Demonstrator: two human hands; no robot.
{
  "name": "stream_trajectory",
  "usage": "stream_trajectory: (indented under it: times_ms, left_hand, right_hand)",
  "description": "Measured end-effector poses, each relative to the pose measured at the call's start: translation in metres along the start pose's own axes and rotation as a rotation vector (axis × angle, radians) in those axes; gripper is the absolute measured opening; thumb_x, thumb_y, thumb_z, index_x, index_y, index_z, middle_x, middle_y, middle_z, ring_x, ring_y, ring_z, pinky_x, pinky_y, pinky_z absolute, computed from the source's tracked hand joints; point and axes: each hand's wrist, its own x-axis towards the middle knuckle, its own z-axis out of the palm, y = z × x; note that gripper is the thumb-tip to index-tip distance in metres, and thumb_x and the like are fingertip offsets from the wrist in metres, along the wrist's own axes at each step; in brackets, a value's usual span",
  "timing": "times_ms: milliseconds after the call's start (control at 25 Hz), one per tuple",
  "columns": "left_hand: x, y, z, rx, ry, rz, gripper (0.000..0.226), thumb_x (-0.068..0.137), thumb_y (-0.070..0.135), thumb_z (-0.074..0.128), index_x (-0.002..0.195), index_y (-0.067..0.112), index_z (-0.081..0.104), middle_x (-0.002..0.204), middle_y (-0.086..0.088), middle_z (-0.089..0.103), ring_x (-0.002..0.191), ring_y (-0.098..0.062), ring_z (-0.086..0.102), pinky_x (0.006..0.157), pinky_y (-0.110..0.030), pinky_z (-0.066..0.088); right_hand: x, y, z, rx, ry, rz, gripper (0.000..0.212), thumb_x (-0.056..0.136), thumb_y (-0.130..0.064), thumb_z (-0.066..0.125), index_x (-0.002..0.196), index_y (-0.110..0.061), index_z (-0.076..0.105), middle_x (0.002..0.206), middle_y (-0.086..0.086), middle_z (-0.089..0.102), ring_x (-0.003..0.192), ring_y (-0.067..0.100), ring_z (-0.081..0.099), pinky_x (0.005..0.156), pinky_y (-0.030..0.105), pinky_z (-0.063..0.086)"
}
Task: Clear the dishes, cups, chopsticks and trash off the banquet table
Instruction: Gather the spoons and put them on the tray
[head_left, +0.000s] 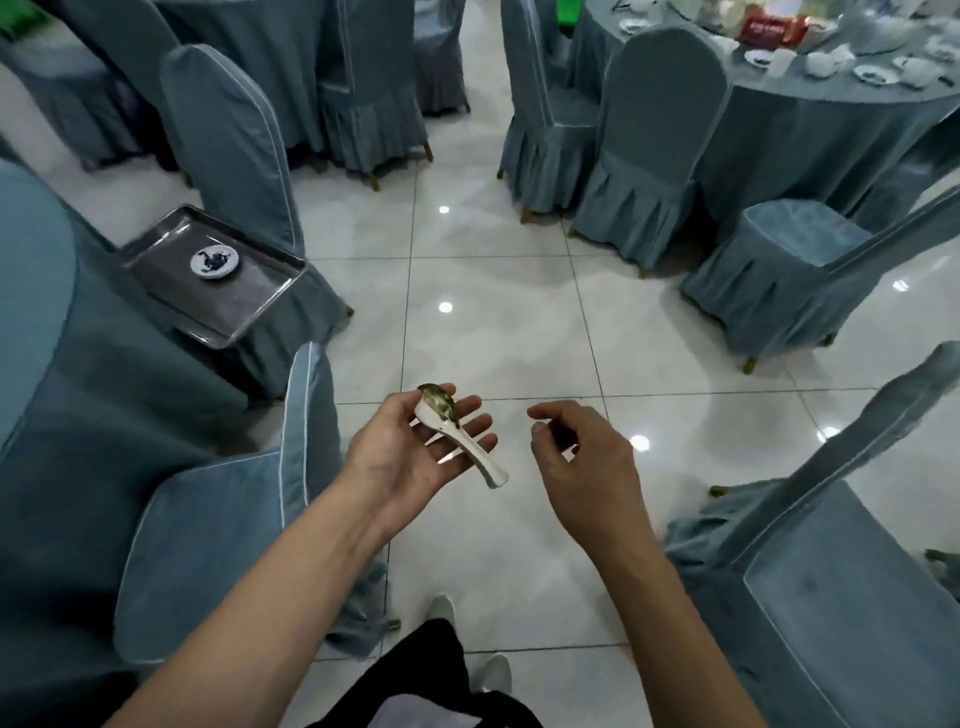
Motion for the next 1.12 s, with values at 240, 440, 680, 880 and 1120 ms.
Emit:
stream_trajectory:
  times_ms: [240,440,680,880,1120]
  left_hand:
    - [0.034,0.019,0.013,-0.082,0.079,0.07,0.031,0.096,0.016,0.046,0.117,-0.001,0.061,0.117,-0.029,0.069,0.103,-0.046,0.07,0.08,-0.055,0.06]
    - [0.075,0.058,0.031,-0.151,0.135,0.136,0.026,0.097,0.014,0.044,0.112,0.0,0.061,0.116,-0.029,0.069,0.101,-0.046,0.07,0.079,-0.054,0.061]
    - [0.125,0.122,0.042,-0.194,0.189,0.207,0.025,0.099,0.015,0.042,0.108,0.002,0.061,0.115,-0.027,0.07,0.099,-0.041,0.072,0.081,-0.054,0.061]
    - [0.165,0.168,0.033,-0.208,0.248,0.263,0.028,0.1,0.016,0.039,0.116,0.005,0.059,0.117,-0.024,0.071,0.106,-0.038,0.071,0.095,-0.053,0.055]
    - [0.195,0.213,0.018,-0.256,0.335,0.33,0.029,0.103,0.019,0.037,0.119,0.008,0.059,0.119,-0.022,0.071,0.11,-0.035,0.07,0.101,-0.05,0.051]
  right_hand:
    - [0.066,-0.004,0.017,0.001,-0.107,-0.065,0.013,0.094,-0.023,0.063,0.099,-0.032,0.071,0.085,-0.018,0.065,0.088,-0.001,0.06,0.071,0.008,0.041]
    - [0.132,-0.014,0.033,-0.027,-0.195,-0.111,0.012,0.095,-0.024,0.062,0.099,-0.031,0.071,0.087,-0.016,0.065,0.089,-0.002,0.059,0.07,0.01,0.04]
    - [0.214,-0.05,0.065,-0.055,-0.266,-0.187,0.012,0.095,-0.024,0.061,0.099,-0.03,0.071,0.087,-0.015,0.066,0.087,0.002,0.061,0.077,0.021,0.05]
    - [0.271,-0.077,0.102,-0.076,-0.336,-0.223,0.013,0.097,-0.027,0.06,0.099,-0.031,0.071,0.088,-0.018,0.068,0.089,0.001,0.061,0.08,0.025,0.053]
    - [0.317,-0.098,0.149,-0.03,-0.509,-0.213,0.015,0.098,-0.042,0.057,0.091,-0.035,0.068,0.084,-0.018,0.07,0.084,0.002,0.063,0.068,0.019,0.047]
